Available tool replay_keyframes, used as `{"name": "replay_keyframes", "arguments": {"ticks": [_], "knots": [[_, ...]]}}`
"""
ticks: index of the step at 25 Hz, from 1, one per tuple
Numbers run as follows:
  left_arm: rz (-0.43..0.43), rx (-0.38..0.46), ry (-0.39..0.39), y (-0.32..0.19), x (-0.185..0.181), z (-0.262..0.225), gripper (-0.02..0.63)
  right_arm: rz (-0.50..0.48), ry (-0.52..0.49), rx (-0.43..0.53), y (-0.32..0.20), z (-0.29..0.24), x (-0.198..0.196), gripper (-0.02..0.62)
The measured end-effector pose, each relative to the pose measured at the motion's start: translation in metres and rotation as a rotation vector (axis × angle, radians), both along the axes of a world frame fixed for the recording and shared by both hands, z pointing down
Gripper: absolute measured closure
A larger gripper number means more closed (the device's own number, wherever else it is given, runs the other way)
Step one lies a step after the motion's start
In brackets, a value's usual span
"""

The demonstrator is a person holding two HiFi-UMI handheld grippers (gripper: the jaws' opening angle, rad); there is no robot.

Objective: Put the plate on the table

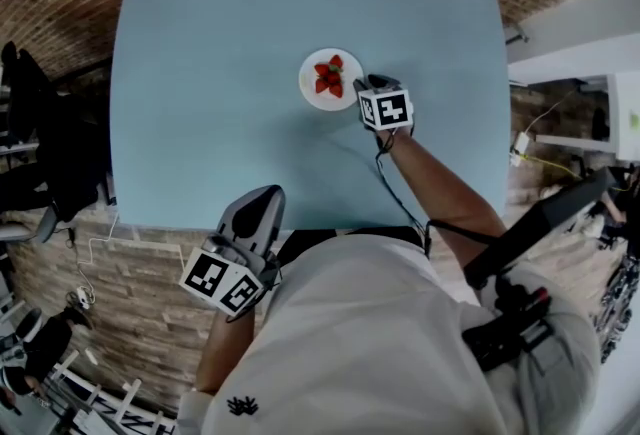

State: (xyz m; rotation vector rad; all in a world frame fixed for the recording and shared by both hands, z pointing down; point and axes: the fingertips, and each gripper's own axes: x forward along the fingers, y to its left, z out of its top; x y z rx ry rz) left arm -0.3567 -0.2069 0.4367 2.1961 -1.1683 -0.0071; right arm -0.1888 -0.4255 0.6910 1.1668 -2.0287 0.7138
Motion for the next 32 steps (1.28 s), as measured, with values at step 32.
{"name": "replay_keyframes", "arguments": {"ticks": [32], "knots": [[-0.103,0.145,-0.094,0.098,0.183,-0.051,0.604,-0.435,-0.244,0.126,0.22,-0.172,0.139,0.588]]}}
